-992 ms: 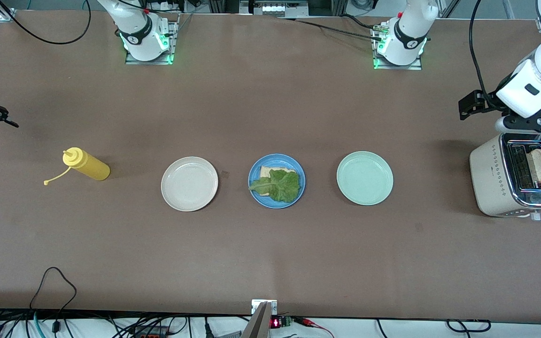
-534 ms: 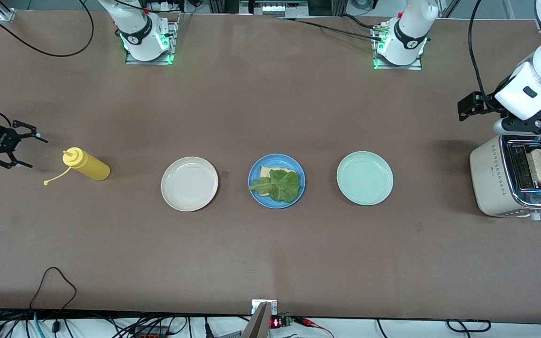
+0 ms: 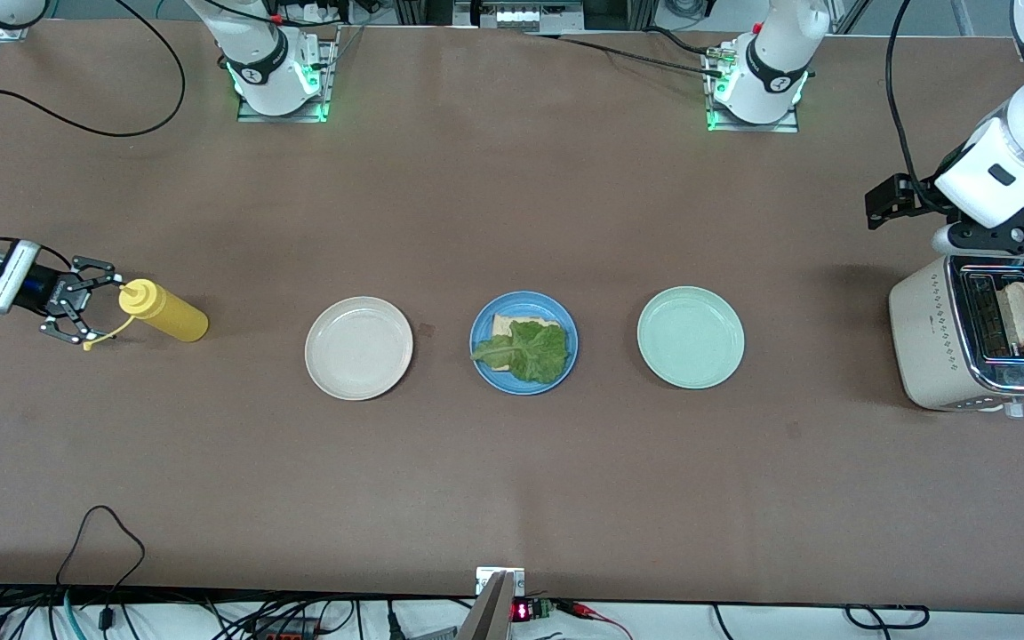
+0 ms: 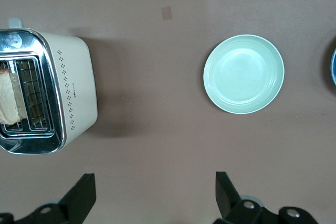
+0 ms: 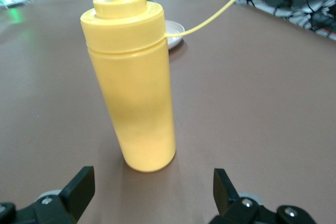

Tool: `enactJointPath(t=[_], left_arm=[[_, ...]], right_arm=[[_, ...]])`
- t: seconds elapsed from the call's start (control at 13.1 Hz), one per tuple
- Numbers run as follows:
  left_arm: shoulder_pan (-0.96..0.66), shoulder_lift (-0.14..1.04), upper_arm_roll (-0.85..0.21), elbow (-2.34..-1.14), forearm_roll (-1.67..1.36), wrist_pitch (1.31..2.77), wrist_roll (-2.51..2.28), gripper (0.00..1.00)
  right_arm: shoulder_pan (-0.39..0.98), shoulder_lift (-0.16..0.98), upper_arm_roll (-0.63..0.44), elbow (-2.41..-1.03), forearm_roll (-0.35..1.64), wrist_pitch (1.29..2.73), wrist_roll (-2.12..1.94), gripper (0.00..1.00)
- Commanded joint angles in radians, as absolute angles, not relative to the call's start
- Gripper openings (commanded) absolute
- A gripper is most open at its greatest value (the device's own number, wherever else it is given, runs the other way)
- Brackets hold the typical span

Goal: Make sandwich in blue plate with both arms
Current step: 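Grasp the yellow squeeze bottle with the right gripper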

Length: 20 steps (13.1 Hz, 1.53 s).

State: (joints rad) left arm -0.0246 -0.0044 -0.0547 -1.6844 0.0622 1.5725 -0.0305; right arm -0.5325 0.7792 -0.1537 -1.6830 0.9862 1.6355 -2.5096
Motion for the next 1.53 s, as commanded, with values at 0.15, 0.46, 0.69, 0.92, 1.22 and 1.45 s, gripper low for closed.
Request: enactJointPath(t=[0.15,0.46,0.69,0.92,1.22,1.45], left_arm=[[-0.021,0.003,-0.061,-1.674,0.067,1.56,-0.032,1.0],[-0.023,0.003,-0.061,-1.674,0.067,1.562,-0.032,1.0],[-0.023,0.003,-0.061,-1.674,0.067,1.562,-0.032,1.0],[-0.021,0.003,-0.061,-1.674,0.067,1.56,-0.032,1.0],[-0.021,0.008,-0.061,-1.674,0.067,1.562,-0.032,1.0],[-0.021,0.011,-0.061,-1.674,0.069,1.562,-0.032,1.0]], right_arm=[[-0.575,0.888,-0.08,-1.614,1.029,1.557,-2.582,1.0],[-0.574,0.897,-0.029,-1.617,1.031,1.543,-2.586,1.0],[-0.563,0.92,0.011,-1.624,1.032,1.549,-2.591,1.0],[-0.546,0.92,0.023,-1.626,1.029,1.562,-2.591,0.88],[-0.509,0.9,0.023,-1.623,1.005,1.592,-2.577,0.12],[-0.431,0.841,0.021,-1.621,0.98,1.63,-2.563,0.08]])
